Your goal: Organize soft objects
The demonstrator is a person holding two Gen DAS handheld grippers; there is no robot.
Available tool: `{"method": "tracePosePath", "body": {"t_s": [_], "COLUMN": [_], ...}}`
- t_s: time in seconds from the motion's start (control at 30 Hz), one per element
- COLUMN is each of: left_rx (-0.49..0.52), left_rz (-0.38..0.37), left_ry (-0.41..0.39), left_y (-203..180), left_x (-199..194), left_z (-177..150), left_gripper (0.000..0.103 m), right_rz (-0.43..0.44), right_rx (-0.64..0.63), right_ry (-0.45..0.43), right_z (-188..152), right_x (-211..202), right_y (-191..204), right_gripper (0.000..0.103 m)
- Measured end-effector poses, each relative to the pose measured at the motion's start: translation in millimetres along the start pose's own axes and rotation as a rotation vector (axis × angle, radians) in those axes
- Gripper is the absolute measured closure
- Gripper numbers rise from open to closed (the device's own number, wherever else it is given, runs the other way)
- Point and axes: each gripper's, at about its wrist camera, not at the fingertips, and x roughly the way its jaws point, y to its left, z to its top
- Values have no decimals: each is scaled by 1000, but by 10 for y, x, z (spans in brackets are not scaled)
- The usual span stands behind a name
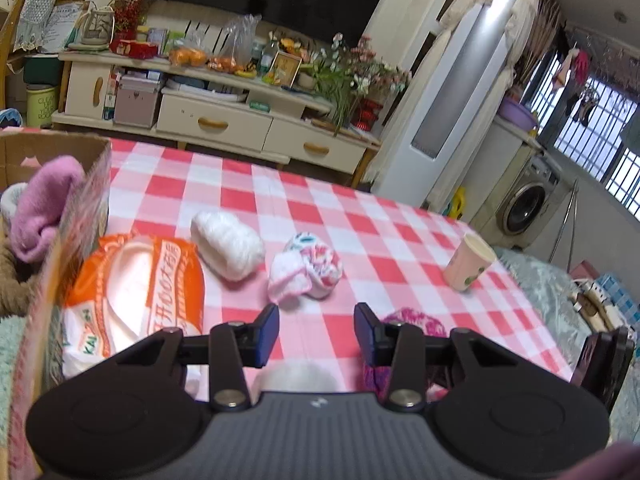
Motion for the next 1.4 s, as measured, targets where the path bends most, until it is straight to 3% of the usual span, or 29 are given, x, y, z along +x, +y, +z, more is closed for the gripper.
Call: {"method": "tracePosePath", "body": {"t_s": [0.4, 0.73, 1.03, 1.17, 1.33, 1.4], "left_rx": [42, 48, 91, 115, 167, 198], "left_rz": [-17, 140, 214, 258, 301, 320], "left_ry": [62, 73, 90, 90, 89, 91], "left_y": [-23, 16, -77, -105, -165, -201], "left_x": [82, 350, 611, 717, 806, 829], "left_z": [-142, -240, -299, -312, -345, -372], "left_gripper": [61, 45, 32, 25, 26, 31], "right_rz": [-28, -39, -1, 4, 3, -12], "right_rx": [-26, -13, 13, -13, -51, -84], "right_ry": [-19, 5, 30, 41, 54, 53], "right_z": [-80, -192, -184, -186, -161, -159], "right_x": [-38, -76, -88, -65, -5, 3], "right_y": [-17, -151, -216, -190, -167, -149], "right_gripper": [55, 53, 37, 21, 15, 12]}}
